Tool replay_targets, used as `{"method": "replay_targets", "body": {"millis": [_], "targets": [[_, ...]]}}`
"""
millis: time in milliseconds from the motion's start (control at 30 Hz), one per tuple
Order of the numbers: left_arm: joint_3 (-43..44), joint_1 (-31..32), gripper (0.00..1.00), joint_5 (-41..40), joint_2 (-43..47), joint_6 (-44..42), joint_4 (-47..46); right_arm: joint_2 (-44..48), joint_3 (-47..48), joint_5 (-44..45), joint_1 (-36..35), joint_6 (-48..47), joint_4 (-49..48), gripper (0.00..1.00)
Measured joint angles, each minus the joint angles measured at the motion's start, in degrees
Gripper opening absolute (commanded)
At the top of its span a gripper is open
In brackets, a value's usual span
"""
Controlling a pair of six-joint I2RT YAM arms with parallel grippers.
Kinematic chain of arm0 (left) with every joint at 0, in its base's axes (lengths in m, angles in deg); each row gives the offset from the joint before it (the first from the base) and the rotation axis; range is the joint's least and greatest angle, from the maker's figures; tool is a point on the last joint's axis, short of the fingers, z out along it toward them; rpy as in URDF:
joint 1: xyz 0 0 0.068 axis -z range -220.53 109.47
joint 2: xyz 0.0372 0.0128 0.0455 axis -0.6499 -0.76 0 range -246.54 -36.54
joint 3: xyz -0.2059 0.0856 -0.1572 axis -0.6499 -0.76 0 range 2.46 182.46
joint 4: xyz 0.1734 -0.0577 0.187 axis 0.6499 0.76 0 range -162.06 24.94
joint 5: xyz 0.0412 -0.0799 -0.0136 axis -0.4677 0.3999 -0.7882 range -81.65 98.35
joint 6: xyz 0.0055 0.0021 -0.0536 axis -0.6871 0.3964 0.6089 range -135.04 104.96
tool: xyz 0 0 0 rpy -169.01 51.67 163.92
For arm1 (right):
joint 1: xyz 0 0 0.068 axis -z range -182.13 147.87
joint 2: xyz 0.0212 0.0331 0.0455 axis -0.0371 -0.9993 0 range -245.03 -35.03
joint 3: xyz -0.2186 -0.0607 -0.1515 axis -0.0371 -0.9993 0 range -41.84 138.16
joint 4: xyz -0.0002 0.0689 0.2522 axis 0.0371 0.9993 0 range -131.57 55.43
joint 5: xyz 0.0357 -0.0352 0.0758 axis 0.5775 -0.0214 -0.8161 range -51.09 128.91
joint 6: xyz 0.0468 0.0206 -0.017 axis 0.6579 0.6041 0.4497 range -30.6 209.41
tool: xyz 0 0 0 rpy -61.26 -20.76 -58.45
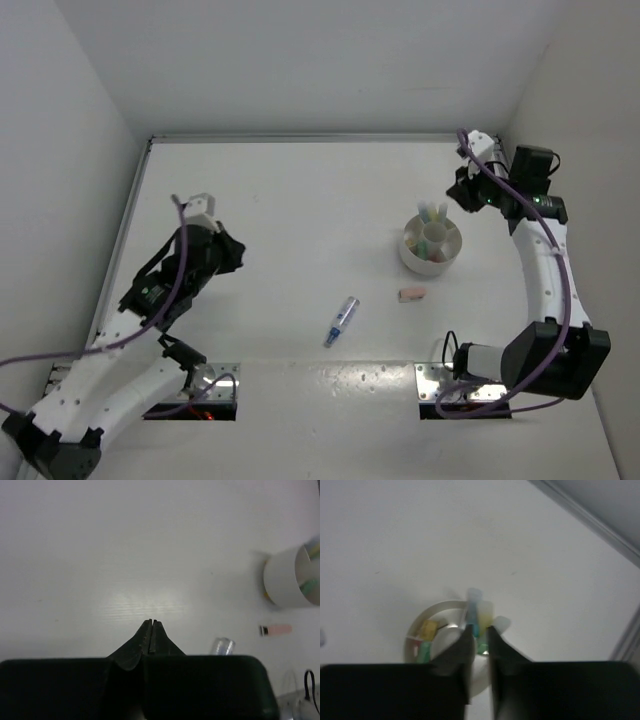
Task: Sort the stationery into containers
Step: Place the pen in the storage box, then pick up the stapler from the center of the board.
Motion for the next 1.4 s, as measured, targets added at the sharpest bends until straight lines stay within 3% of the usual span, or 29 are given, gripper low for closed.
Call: {"method": "replay_targets", "body": {"millis": [67, 100, 167, 200, 333, 433, 700, 1067, 1400], "targets": [[1.3, 2.0, 0.01, 6.0, -7.4, -1.3, -2.9, 0.3, 2.3, -4.3, -0.4, -6.0, 8.2, 0.65], [2.5, 4.0, 0.14, 8.3, -11.9, -2.0, -3.7, 0.3, 2.7, -6.2, -0.7, -9.7, 12.1, 0.79], [5.6, 9.3, 0.36, 11.2, -20.7, -3.7, -5.9, 0.3, 2.2, -8.2, -1.1, -15.3, 19.1, 0.84], [7.1, 12.2, 0.54, 12.5, -25.7, -4.6, -7.0, 0.5, 1.2, -8.5, -1.2, -18.5, 21.9, 0.85], [10.4, 22.5, 0.69, 13.7, -37.9, -6.5, -8.3, 3.8, -6.2, -7.3, -1.7, -29.5, 31.4, 0.83], [10.6, 27.3, 0.69, 11.7, -39.9, -6.4, -8.4, 8.0, -12.2, -5.4, -2.6, -35.8, 35.6, 0.78], [7.9, 27.6, 0.71, 8.2, -34.4, -2.6, -14.3, 10.4, -18.5, -1.1, -8.3, -47.3, 36.5, 0.78], [4.5, 27.7, 0.71, 7.2, -31.4, -0.3, -15.1, 1.0, -17.8, 2.2, -17.0, -54.8, 27.6, 0.78], [3.8, 27.7, 0.71, 6.4, -29.5, 0.0, -15.0, -6.4, -16.2, 5.7, -23.1, -54.6, 24.5, 0.77]]}}
